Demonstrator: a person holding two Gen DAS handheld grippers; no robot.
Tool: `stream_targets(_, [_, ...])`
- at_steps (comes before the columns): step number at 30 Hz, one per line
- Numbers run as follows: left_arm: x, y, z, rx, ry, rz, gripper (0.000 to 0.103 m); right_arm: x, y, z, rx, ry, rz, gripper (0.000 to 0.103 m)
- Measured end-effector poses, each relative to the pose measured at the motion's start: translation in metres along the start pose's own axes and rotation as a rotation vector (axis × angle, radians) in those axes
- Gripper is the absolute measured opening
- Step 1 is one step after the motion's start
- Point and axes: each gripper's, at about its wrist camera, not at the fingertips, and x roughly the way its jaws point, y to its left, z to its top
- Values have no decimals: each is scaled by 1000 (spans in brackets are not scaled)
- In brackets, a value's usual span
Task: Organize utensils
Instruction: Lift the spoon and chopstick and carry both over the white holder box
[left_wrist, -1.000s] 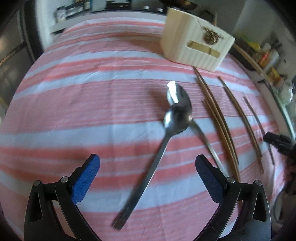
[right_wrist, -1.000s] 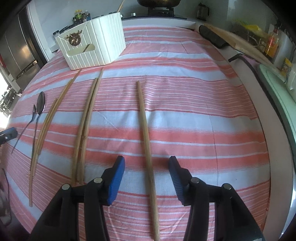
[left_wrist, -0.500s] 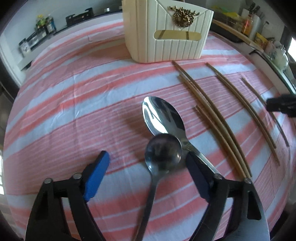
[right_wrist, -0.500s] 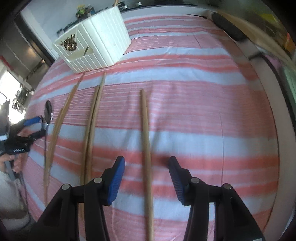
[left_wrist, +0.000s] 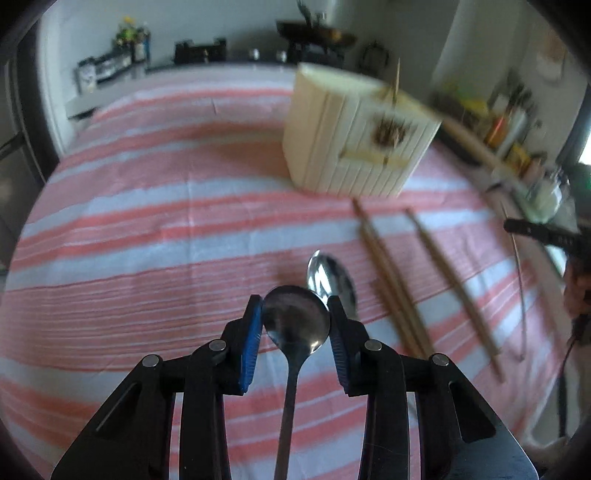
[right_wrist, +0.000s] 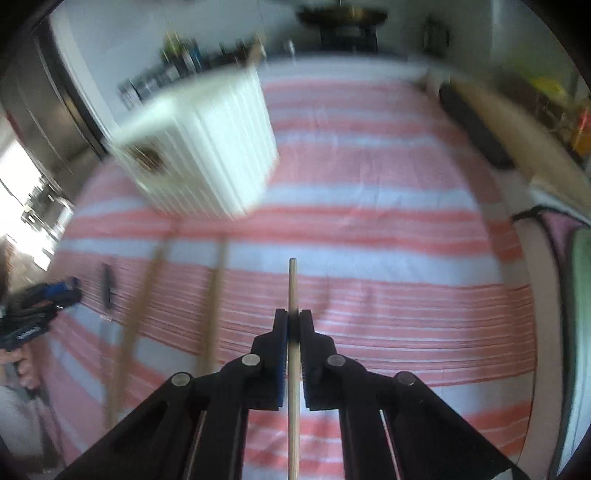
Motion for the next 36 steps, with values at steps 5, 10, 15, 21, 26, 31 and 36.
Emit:
stream_targets(5, [-54, -3, 1, -30, -120, -40, 34, -67, 12, -12, -16, -150, 50, 7])
stream_targets(10, [-88, -3, -1, -49, -191, -60, 33, -96, 17, -21, -26, -237, 46, 7])
stream_targets(15, [-103, -8, -2, -35, -214, -58, 32, -117, 27, -27, -30, -319, 54, 6])
stream_targets(21, [-111, -14, 0, -18, -222, -44, 29, -139, 27, -28, -25, -376, 66, 6])
stream_targets(26, [-102, -14, 0, -8, -207, -33, 7, -146, 27, -26, -24, -403, 74, 6])
stream_targets(31, [-89, -6, -1, -56, -183, -74, 6, -148, 27, -26, -18, -417, 80, 6])
stream_targets(36, [-96, -9, 5, -35, -204, -61, 6, -153, 27, -26, -13, -432, 83, 6])
